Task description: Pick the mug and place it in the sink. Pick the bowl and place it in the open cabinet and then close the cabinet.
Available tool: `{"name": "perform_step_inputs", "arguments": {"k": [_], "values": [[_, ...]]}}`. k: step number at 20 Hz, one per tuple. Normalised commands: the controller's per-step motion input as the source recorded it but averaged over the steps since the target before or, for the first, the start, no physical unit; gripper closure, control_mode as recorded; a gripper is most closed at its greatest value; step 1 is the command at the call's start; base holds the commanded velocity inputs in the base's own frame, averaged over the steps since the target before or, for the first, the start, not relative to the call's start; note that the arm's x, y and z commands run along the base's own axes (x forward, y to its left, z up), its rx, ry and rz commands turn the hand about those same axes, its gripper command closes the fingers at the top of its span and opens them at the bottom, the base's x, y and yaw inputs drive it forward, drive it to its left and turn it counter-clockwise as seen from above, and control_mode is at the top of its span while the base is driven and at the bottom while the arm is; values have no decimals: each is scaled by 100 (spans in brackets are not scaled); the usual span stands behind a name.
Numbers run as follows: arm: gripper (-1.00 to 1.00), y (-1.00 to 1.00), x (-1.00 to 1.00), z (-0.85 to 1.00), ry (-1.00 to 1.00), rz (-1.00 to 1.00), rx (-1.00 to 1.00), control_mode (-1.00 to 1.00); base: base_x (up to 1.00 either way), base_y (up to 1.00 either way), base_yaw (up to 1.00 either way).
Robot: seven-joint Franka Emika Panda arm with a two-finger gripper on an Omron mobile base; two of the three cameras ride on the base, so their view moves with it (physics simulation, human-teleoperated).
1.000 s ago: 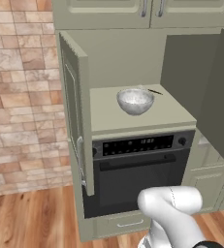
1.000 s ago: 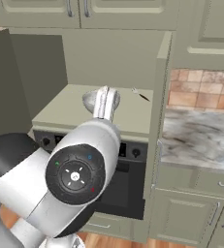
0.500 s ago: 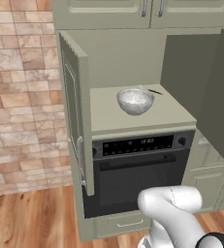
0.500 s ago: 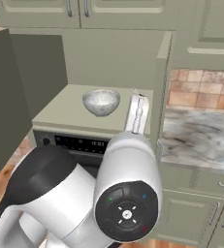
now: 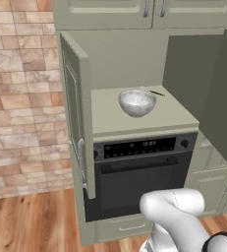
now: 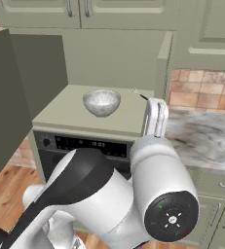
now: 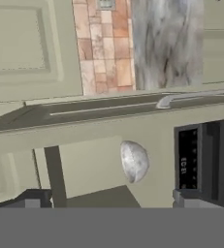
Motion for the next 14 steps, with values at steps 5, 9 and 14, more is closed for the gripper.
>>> {"name": "perform_step_inputs", "arguments": {"k": [5,9,14], "values": [[-100,-18,40,-46,-9,7,-5,-100,0,0,0],[-100,-21,51,-33,-2,6,-1,-100,0,0,0],[-100,-19,63,-25,0,5,0,-100,0,0,0]]}}
